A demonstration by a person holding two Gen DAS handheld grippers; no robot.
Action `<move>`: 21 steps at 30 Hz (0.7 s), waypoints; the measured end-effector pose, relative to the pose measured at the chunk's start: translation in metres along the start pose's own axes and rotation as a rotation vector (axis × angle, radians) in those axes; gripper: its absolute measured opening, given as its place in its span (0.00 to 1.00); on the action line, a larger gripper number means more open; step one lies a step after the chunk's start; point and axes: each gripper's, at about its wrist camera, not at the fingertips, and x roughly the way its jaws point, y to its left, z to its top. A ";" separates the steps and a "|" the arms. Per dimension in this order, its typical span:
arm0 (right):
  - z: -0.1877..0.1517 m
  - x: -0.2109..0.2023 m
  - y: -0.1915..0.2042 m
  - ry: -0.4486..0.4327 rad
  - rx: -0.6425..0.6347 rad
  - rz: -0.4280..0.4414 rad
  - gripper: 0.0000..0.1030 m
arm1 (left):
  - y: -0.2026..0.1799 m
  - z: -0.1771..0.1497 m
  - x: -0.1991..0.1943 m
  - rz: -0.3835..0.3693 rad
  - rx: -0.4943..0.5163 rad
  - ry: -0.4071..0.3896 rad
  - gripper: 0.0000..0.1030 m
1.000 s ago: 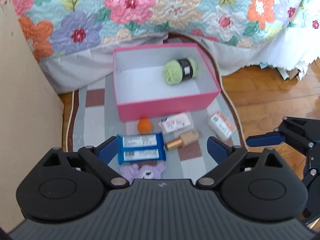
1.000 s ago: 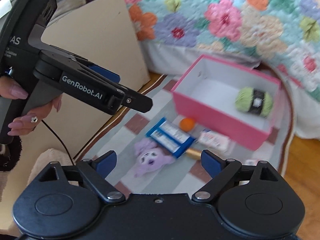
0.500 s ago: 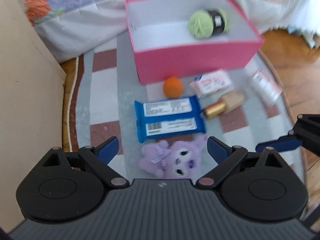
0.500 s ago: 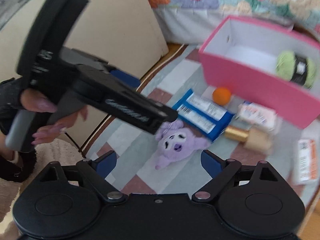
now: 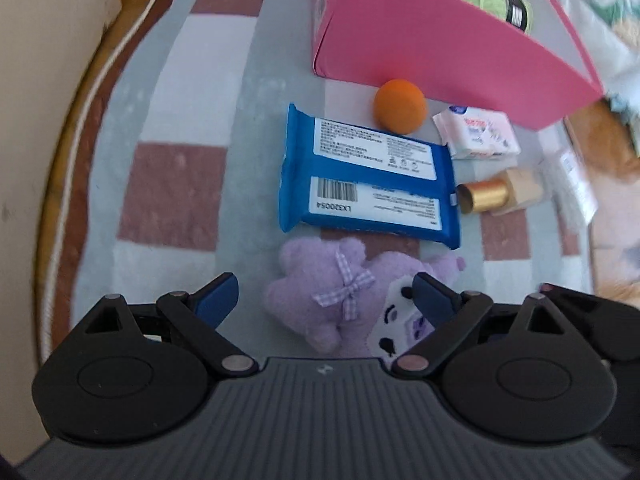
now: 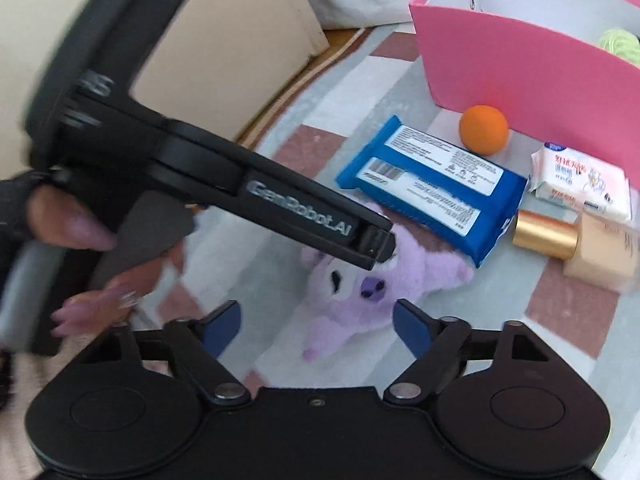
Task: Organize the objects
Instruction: 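Move the left tool down and grasp the purple plush toy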
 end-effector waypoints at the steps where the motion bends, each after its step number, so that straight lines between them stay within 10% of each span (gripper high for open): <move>1: -0.001 0.001 -0.001 -0.015 0.007 0.004 0.82 | 0.000 -0.001 -0.001 -0.002 -0.003 -0.014 0.88; 11: -0.017 -0.007 -0.009 -0.054 -0.073 -0.128 0.60 | 0.012 -0.010 -0.006 -0.069 -0.124 -0.069 0.49; 21: -0.031 -0.001 -0.027 -0.027 0.008 -0.096 0.61 | 0.008 -0.026 -0.007 -0.104 -0.195 -0.061 0.46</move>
